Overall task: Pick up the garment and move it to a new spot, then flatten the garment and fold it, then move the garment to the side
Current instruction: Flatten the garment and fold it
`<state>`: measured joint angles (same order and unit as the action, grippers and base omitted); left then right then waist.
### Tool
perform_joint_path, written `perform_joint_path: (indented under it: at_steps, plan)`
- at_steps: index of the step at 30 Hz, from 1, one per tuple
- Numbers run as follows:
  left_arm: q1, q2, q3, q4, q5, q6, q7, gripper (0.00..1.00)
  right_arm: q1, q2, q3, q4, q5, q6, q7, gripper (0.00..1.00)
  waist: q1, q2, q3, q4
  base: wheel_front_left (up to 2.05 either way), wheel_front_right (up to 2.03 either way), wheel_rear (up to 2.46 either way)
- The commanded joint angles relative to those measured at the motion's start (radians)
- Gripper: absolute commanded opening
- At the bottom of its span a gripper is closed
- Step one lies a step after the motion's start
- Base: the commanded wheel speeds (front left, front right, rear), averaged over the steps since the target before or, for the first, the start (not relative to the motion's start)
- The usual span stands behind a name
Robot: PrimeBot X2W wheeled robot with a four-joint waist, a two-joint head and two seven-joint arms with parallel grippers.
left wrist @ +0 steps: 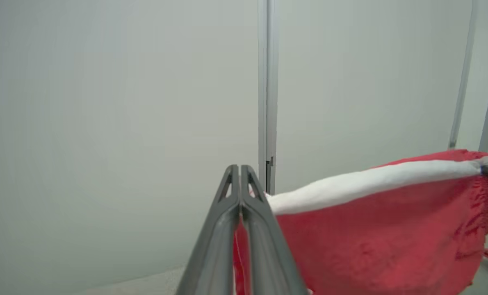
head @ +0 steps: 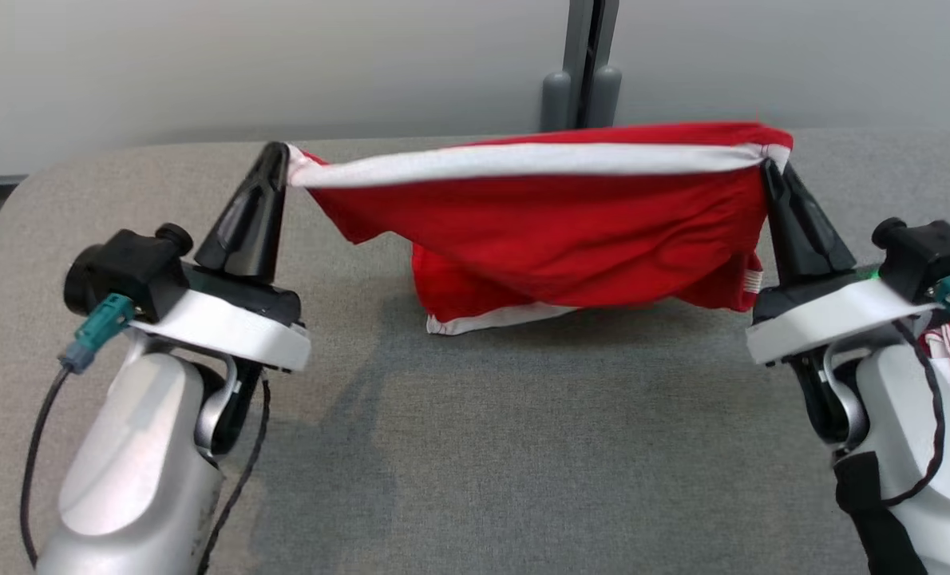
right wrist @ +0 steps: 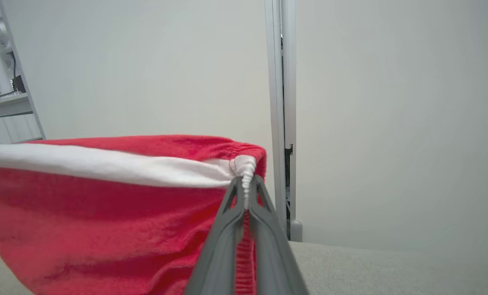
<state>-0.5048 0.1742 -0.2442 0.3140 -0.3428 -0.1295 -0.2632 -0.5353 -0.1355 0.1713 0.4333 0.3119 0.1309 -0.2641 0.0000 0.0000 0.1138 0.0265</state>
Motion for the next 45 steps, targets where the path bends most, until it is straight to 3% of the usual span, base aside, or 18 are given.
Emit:
perform_joint_path:
  at_steps: [1,8,14,20,31,36,45]
  plan:
    - [-0.019,0.011,0.007,-0.007,0.008,-0.001,-0.002,0.0,-0.015,-0.011,0.003,-0.01,0.007,0.0,0.0,0.0,0.0,0.0,-0.034,-0.008,0.0,0.0,0.0]
    - [-0.141,0.078,0.004,-0.06,0.034,-0.001,-0.002,0.0,-0.11,-0.069,0.042,-0.093,0.054,0.0,0.0,0.0,0.0,0.0,-0.079,-0.006,0.0,0.0,0.0]
    - [-0.331,0.121,-0.023,-0.031,0.061,-0.001,-0.001,0.0,-0.249,-0.131,0.048,-0.087,0.06,0.0,0.0,0.0,0.0,0.0,0.003,0.013,0.0,0.0,0.0]
    - [-0.492,0.109,-0.044,0.038,0.098,-0.001,-0.001,0.0,-0.398,-0.132,0.045,0.002,0.027,0.0,0.0,0.0,0.0,0.0,0.137,0.032,0.0,0.0,0.0]
    - [-0.788,0.067,0.045,0.095,0.167,0.021,-0.001,0.0,-0.721,-0.109,-0.024,0.087,-0.142,0.0,0.0,0.0,0.0,0.0,0.359,0.078,0.0,0.0,0.0]
    - [-0.766,0.038,0.057,0.097,0.178,0.014,-0.001,0.0,-0.742,-0.098,-0.016,0.126,-0.175,0.0,0.0,0.0,0.0,0.0,0.392,0.094,0.0,0.0,0.0]
    - [-0.528,-0.033,0.122,0.114,0.146,0.002,-0.001,0.0,-0.56,-0.087,0.043,0.136,-0.108,0.0,0.0,0.0,0.0,0.0,0.439,0.094,0.0,0.0,0.0]
